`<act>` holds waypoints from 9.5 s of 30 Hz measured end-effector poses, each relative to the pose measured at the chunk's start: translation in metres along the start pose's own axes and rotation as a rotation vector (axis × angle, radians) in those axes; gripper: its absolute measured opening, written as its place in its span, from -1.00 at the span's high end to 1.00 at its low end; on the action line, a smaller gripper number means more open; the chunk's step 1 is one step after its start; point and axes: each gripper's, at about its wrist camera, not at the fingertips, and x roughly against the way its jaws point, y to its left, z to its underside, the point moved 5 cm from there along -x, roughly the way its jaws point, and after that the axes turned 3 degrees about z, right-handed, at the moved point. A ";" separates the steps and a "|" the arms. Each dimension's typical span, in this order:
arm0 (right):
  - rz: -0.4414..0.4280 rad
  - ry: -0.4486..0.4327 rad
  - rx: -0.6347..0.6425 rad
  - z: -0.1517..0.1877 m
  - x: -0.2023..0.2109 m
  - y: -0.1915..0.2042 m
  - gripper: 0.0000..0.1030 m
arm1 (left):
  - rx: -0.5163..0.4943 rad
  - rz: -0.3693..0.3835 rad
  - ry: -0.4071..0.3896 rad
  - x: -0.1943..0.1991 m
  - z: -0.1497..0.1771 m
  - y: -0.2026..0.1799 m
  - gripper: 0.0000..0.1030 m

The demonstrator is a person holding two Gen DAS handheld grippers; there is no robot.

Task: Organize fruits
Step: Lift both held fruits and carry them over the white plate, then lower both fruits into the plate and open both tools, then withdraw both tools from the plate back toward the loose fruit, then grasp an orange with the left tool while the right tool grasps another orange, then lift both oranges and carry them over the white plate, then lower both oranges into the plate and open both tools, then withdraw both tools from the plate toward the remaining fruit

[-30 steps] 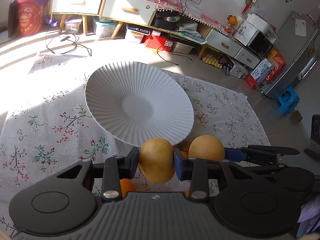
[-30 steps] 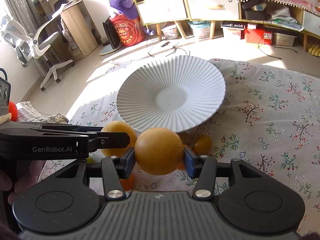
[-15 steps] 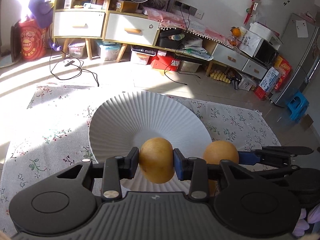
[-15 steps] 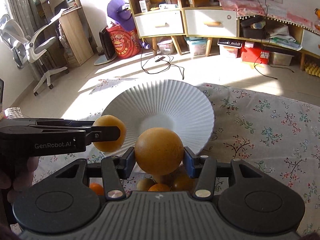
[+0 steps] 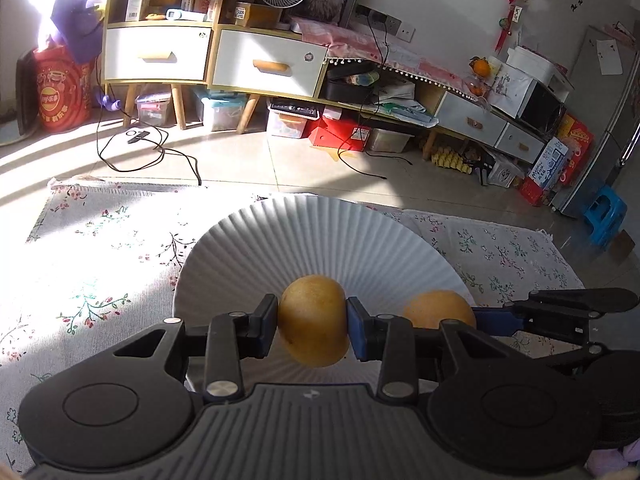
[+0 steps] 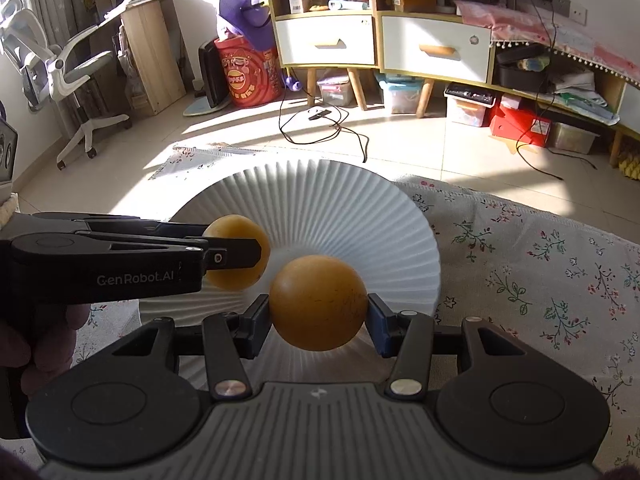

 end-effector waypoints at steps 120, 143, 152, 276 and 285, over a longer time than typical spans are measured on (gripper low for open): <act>0.052 0.125 -0.008 0.110 0.064 0.035 0.29 | -0.002 -0.008 0.371 0.102 0.132 -0.018 0.69; 0.025 0.093 -0.043 0.090 0.073 0.037 0.42 | 0.006 0.020 0.297 0.108 0.114 -0.022 0.72; 0.035 0.028 -0.101 0.064 0.079 0.026 0.42 | 0.029 0.031 0.218 0.103 0.087 -0.028 0.73; 0.042 -0.147 -0.073 0.067 0.090 0.011 -0.99 | -0.186 -0.136 0.028 0.112 0.091 -0.025 -0.81; 0.038 -0.113 -0.013 0.088 0.087 0.019 -0.99 | -0.201 -0.112 0.066 0.116 0.114 -0.031 -0.80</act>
